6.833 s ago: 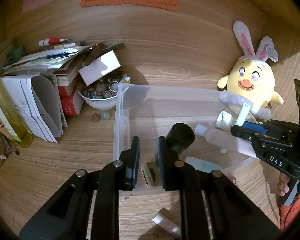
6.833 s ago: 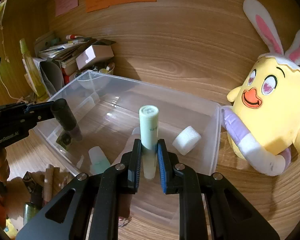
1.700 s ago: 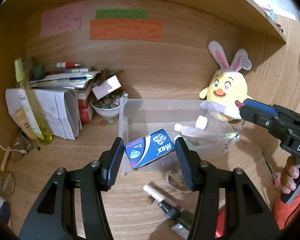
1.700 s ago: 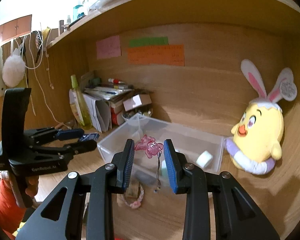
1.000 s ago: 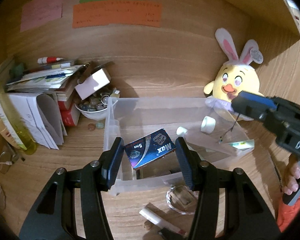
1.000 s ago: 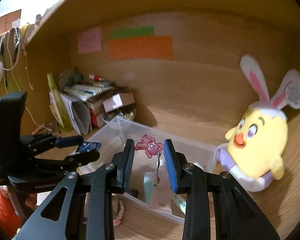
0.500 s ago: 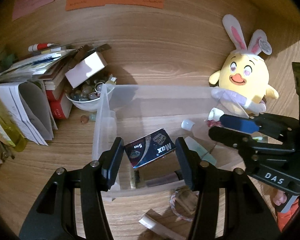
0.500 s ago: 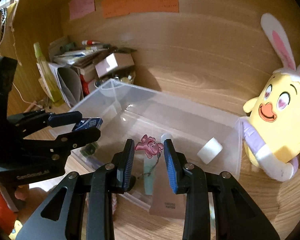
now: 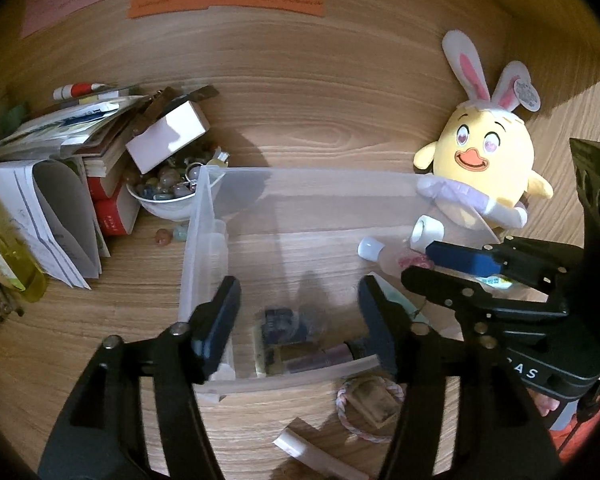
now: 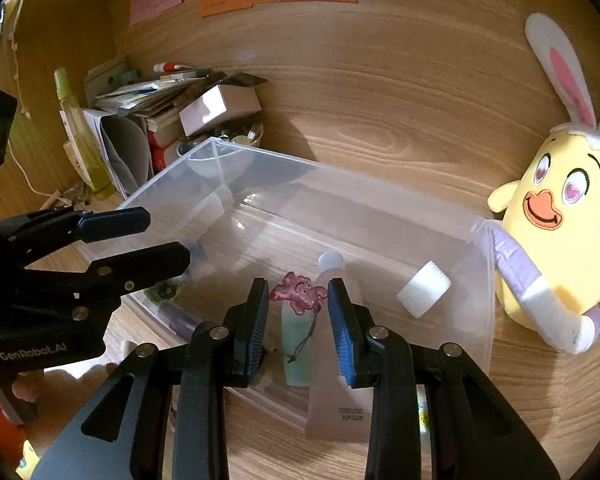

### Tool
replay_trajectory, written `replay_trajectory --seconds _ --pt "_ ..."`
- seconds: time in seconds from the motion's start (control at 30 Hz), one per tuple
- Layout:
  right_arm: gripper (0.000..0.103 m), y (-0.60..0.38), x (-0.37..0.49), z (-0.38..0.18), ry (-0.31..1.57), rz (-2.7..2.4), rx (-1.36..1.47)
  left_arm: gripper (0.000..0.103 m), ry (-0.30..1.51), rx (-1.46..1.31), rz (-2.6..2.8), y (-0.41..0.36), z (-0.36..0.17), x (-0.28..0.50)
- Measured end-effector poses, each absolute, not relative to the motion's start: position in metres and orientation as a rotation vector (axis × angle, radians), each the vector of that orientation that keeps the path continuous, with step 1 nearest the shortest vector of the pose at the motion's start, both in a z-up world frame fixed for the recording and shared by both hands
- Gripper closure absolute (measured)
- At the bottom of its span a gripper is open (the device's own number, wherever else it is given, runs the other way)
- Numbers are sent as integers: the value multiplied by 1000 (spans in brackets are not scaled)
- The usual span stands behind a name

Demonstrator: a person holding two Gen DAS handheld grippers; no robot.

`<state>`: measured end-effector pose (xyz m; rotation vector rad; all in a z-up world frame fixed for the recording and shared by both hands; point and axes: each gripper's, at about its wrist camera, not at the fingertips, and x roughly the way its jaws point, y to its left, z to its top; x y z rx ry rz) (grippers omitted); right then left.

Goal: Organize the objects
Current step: 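Open both grippers to drop the charm and card pack into the bin, then withdraw both grippers from the bin toward the remaining items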

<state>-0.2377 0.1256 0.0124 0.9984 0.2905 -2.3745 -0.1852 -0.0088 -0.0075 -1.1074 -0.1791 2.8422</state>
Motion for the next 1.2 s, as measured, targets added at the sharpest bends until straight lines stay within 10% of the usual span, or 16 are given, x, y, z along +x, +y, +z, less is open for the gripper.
replay_trajectory --seconds 0.37,1.2 --pt "42 128 -230 27 290 -2413 961 27 -176 -1042 2874 -13 4 -173" --pt "30 145 -150 57 305 -2430 796 8 -77 -1005 2936 -22 19 -89"
